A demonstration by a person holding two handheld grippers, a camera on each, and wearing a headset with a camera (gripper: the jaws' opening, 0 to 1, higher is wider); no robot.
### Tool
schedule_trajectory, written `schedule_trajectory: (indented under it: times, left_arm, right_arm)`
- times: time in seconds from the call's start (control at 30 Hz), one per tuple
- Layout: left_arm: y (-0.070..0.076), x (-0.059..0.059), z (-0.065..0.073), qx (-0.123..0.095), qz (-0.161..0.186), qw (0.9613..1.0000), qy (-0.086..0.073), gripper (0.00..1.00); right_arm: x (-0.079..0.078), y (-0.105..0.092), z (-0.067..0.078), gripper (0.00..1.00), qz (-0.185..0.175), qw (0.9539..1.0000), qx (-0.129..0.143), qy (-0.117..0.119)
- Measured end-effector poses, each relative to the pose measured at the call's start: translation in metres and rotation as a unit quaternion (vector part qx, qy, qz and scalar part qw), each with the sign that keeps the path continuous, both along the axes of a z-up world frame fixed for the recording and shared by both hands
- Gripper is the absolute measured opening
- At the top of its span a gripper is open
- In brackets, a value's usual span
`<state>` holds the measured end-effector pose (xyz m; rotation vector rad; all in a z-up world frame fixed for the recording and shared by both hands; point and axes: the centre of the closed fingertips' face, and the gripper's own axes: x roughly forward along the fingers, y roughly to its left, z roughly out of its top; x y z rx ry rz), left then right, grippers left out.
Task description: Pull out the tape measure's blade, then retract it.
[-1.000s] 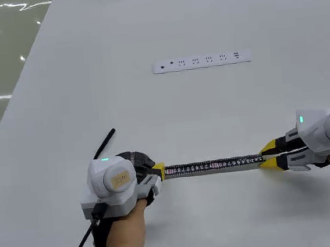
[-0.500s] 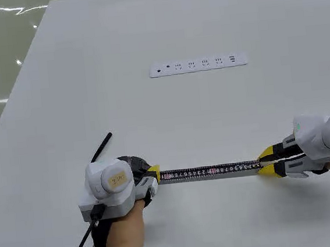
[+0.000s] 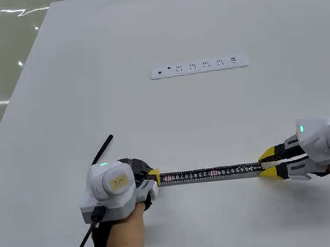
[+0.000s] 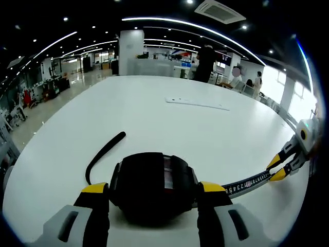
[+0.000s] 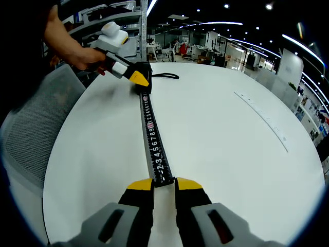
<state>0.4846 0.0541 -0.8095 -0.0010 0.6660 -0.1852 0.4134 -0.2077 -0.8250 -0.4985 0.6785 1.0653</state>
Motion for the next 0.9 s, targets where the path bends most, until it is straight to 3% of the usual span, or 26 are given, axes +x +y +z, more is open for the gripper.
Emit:
schedule_trajectory:
  times: [0.9]
  left_arm:
    - [-0.0011,0.0033,0.0019,0.002,0.002,1.0000,-0.005,0.66]
  right_arm:
    - [-0.0009,0.0025,-0.0037,0.14,-0.001,1.0000,0.006,0.005]
